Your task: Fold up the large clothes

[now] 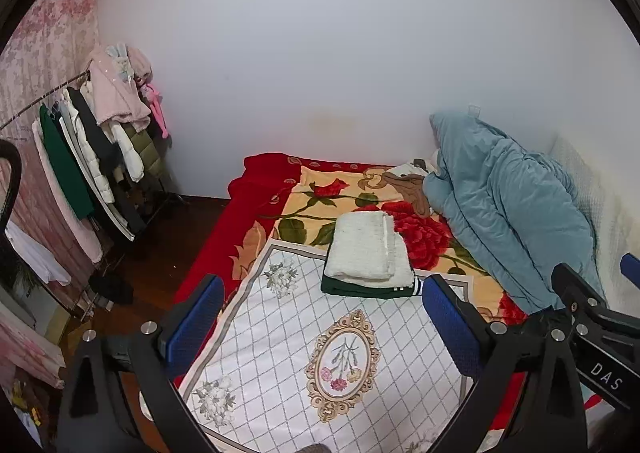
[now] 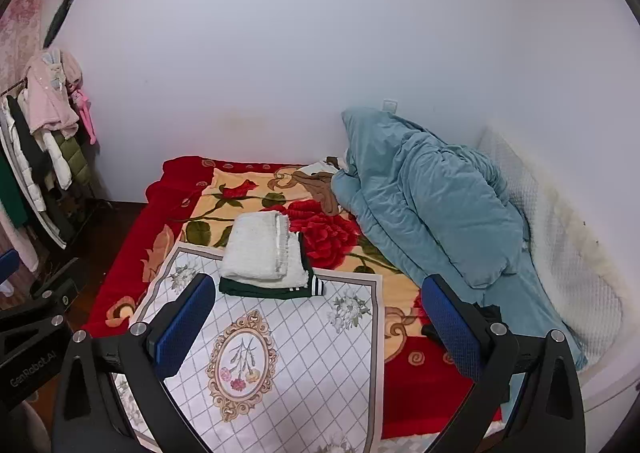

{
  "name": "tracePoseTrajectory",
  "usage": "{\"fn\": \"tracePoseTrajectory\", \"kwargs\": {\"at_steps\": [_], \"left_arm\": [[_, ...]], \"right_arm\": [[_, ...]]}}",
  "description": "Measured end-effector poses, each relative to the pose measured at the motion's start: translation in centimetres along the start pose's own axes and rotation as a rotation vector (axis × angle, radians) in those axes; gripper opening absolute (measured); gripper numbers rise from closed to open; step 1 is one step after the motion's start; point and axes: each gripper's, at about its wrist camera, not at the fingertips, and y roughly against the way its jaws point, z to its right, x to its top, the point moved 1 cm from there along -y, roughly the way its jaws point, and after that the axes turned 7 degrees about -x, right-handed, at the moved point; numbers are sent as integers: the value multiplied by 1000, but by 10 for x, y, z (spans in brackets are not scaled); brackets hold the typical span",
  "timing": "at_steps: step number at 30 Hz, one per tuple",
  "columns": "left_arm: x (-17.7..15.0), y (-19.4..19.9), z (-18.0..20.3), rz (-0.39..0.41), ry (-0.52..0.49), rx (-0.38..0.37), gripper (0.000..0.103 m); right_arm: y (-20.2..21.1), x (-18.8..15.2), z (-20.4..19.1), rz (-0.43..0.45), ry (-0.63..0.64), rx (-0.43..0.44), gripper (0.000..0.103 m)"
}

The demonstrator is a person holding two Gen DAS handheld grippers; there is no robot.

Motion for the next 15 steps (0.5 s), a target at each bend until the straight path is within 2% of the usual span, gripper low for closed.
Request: {"fn": "tracePoseTrajectory", "kwargs": {"at_steps": [15], "left_arm": [[4,4,2,-8,-6,-11,101]], "right_arm": [[-11,2,7,-17,5,10,103]]}}
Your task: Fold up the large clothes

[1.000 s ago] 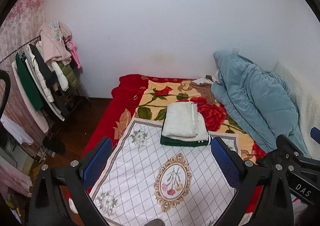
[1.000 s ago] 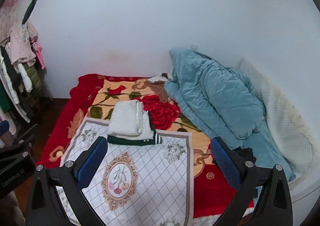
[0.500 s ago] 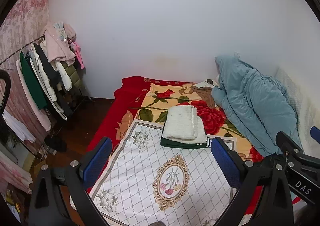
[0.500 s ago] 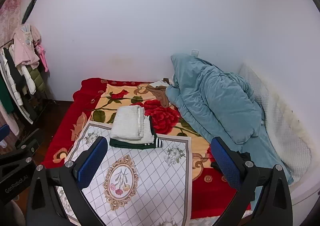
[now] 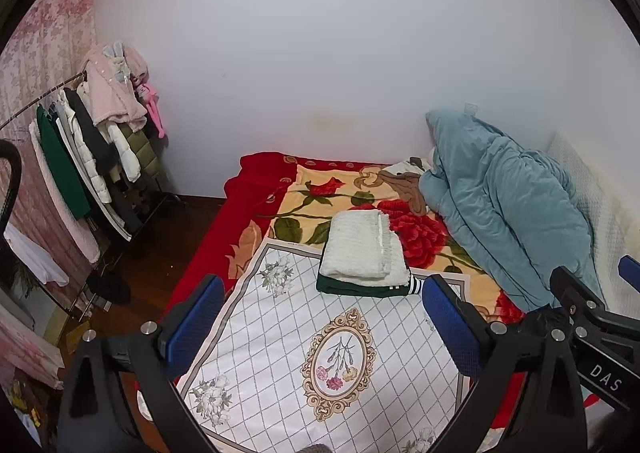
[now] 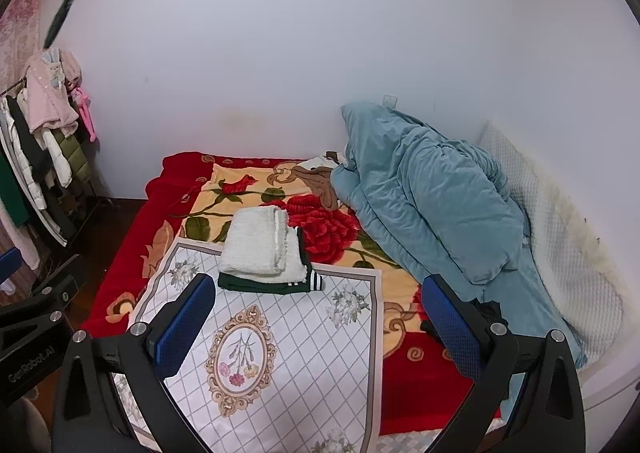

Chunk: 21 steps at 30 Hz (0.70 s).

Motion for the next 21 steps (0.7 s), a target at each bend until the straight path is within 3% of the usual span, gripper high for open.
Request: {"fn": "tracePoseTrajectory", "kwargs": {"at_steps": [21], "left_arm": [[-2,-1,1,-14,-11,-7,101]], "right_arm": [[2,-6,4,-6,4,-6,103]]}}
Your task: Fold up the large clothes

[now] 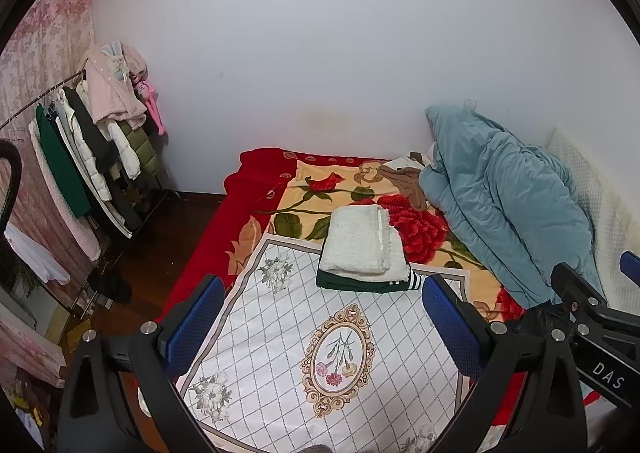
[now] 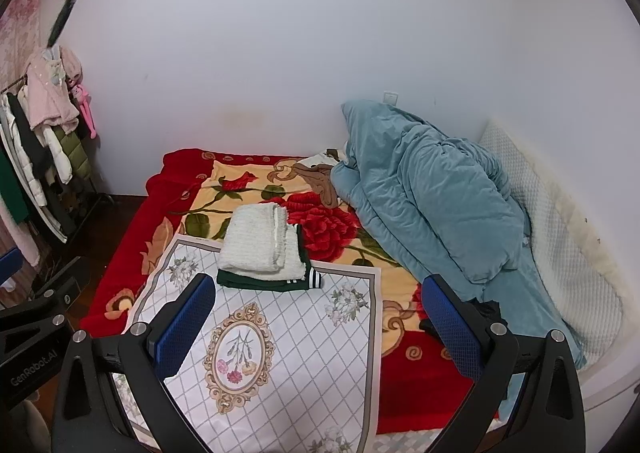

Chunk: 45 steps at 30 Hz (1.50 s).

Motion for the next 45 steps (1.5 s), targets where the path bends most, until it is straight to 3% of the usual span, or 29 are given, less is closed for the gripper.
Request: {"fn": "tracePoseTrajectory", "kwargs": {"at_steps": [45], "left_arm": [[-3,0,-8,0,3,8,101]], "right_arm": [[-24,14,-8,9,30,31,103]]}}
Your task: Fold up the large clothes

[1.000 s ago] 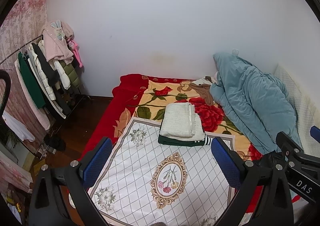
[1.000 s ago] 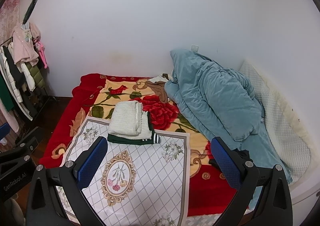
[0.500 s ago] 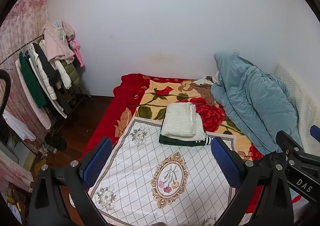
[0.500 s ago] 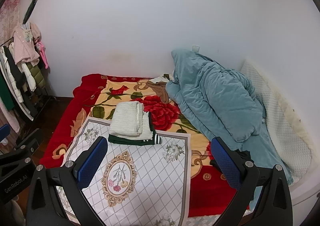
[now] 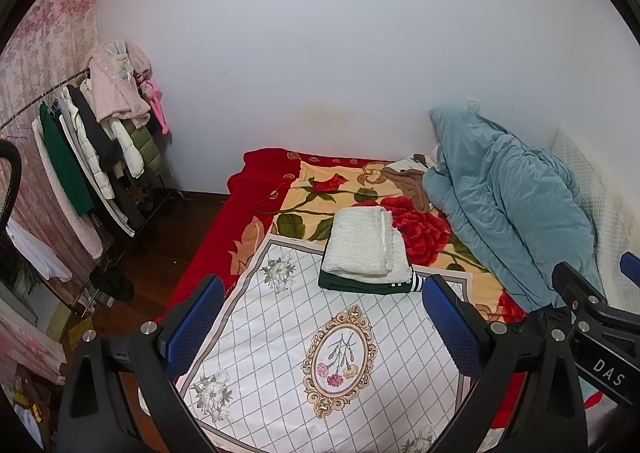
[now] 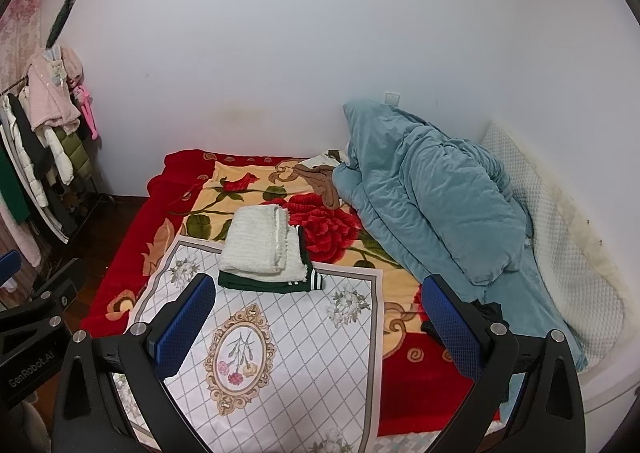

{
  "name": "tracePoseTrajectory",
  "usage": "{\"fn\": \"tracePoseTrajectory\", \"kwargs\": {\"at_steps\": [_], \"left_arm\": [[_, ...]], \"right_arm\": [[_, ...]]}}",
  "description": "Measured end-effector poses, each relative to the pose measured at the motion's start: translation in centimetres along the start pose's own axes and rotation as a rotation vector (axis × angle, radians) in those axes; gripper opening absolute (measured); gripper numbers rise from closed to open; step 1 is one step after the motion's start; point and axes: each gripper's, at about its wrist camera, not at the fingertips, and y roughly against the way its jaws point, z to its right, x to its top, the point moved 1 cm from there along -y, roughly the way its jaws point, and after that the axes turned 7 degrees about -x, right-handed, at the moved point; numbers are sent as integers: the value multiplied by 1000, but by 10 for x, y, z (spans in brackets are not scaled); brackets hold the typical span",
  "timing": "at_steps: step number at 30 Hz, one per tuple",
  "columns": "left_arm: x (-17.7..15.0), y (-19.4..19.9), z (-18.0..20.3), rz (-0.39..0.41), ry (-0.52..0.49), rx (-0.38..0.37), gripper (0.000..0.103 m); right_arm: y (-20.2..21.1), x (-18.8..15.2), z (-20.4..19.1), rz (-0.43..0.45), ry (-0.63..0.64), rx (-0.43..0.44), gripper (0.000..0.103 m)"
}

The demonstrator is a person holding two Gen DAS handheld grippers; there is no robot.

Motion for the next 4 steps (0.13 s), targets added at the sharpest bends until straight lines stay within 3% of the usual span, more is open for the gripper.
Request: {"fn": "tracePoseTrajectory", "kwargs": {"at_steps": [4], "left_arm": [[0,2,-1,-3,6,-4,101]], "right_arm": [[1,0,0,-3,-3,0,103]]}}
